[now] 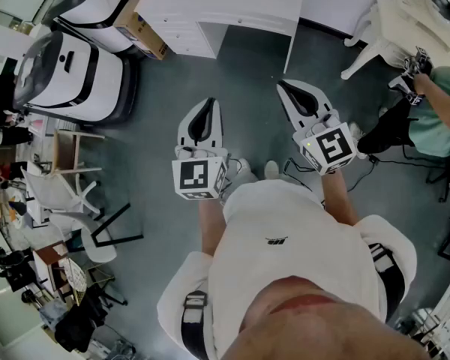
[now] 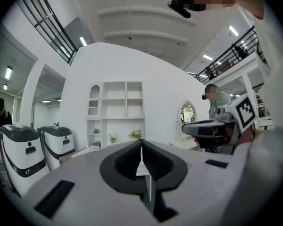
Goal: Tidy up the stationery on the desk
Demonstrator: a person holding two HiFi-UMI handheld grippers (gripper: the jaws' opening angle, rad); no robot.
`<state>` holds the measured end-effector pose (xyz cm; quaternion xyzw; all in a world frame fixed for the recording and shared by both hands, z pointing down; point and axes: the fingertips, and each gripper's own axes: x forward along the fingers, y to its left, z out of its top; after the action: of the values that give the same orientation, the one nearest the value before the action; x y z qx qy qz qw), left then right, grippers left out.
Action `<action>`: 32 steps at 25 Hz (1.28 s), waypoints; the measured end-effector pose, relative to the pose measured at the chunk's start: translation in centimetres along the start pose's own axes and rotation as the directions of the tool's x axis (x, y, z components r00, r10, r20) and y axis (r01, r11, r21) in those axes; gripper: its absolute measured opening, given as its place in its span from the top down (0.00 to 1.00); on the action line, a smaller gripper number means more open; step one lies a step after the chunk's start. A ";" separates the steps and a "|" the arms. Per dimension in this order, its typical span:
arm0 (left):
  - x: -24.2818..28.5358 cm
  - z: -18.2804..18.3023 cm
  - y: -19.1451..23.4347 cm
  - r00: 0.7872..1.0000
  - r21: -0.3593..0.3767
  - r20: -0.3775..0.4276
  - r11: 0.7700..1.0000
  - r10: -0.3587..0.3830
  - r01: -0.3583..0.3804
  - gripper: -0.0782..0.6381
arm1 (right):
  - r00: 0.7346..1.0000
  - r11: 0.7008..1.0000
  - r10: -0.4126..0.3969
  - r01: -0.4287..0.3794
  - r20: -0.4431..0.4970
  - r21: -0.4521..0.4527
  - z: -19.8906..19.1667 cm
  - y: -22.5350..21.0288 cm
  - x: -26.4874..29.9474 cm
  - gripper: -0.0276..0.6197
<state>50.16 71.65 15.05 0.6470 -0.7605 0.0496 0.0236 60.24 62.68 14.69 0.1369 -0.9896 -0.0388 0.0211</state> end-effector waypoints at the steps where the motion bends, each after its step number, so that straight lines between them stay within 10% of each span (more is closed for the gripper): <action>1: 0.1 -0.1 -0.4 1.000 0.003 0.001 1.000 -0.001 0.001 0.89 | 1.000 1.000 0.002 -0.002 0.002 0.001 -0.2 -0.2 -0.2 0.96; 32: 19.3 -2.9 12.1 0.999 -0.028 -0.036 1.000 0.006 -0.007 0.89 | 0.998 1.000 -0.007 0.008 -0.068 0.012 -5.0 -10.8 20.7 0.96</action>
<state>35.00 54.96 19.28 0.6432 -0.7626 0.0504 0.0464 43.52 46.36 19.42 0.1421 -0.9880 -0.0281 0.0537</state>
